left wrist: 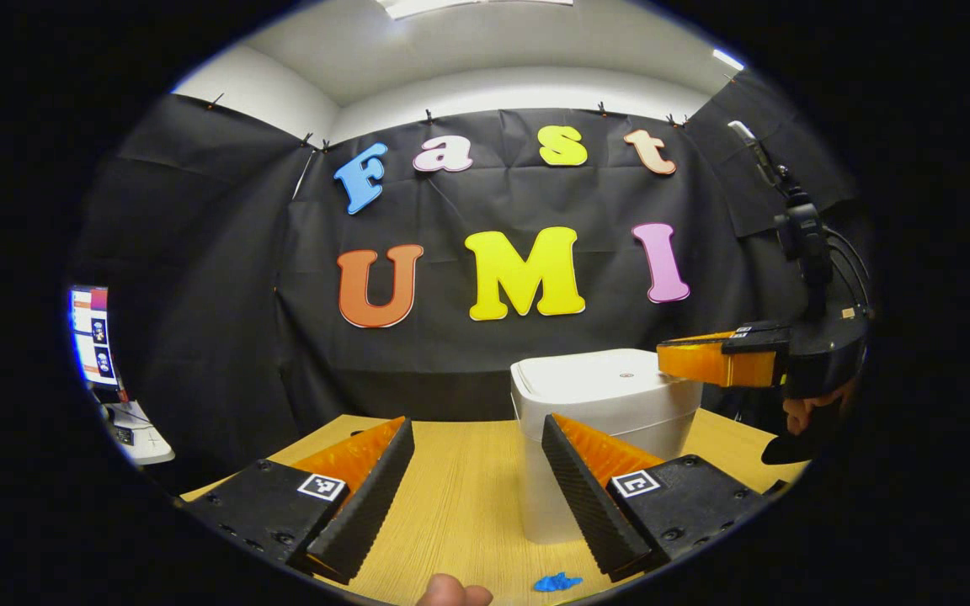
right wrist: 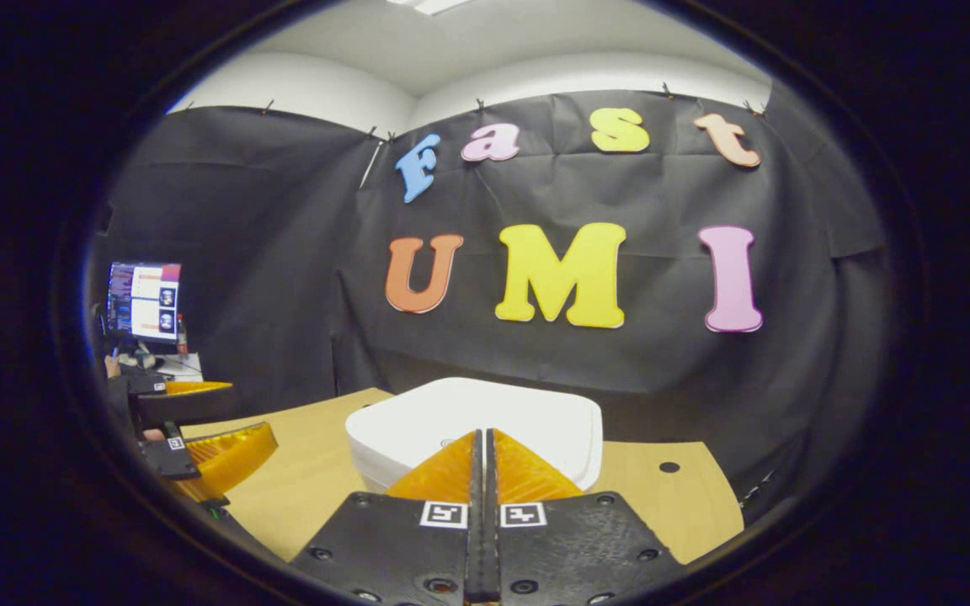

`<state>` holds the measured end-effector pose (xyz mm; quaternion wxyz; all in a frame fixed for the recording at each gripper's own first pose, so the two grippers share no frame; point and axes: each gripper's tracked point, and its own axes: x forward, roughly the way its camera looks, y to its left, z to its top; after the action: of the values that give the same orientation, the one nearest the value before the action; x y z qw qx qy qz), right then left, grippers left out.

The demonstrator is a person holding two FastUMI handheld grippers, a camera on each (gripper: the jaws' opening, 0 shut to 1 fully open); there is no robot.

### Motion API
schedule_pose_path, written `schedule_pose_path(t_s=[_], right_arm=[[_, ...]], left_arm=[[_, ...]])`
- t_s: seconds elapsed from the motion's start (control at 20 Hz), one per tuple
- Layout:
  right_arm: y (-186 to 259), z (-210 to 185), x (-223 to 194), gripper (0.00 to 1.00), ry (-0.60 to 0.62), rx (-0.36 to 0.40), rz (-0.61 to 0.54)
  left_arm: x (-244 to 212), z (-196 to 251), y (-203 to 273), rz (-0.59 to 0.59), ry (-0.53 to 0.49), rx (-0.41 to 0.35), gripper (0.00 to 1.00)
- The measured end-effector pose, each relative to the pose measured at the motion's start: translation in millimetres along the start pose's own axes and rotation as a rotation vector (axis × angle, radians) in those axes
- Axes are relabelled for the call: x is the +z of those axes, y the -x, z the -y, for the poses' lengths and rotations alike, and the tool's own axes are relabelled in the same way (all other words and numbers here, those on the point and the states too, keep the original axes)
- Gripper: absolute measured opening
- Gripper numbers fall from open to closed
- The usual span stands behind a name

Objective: Press the lid of the desktop garbage bin to open it, pick up the crumpled paper on the desktop and throw it into the bin, then pick up the pop can on the desktop and drop it into the bin, and finally close the garbage bin lid.

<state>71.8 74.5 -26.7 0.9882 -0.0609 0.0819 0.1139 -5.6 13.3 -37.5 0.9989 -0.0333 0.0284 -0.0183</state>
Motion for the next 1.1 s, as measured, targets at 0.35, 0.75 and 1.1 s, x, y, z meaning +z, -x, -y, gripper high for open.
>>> schedule_pose_path(t_s=[0.35, 0.75, 1.1], right_arm=[[-17, 3, 0, 0.00, 0.030, -0.033, -0.030], [-16, 5, 0, 0.00, 0.038, 0.005, -0.052], [12, 29, 52, 0.67, 0.068, -0.117, 0.172]], left_arm=[[-9, -10, -1, -0.008, 0.027, -0.009, 0.98], [-15, -2, -7, -0.013, 0.041, -0.045, 0.99], [-14, 0, -9, -0.009, 0.053, -0.037, 0.99]])
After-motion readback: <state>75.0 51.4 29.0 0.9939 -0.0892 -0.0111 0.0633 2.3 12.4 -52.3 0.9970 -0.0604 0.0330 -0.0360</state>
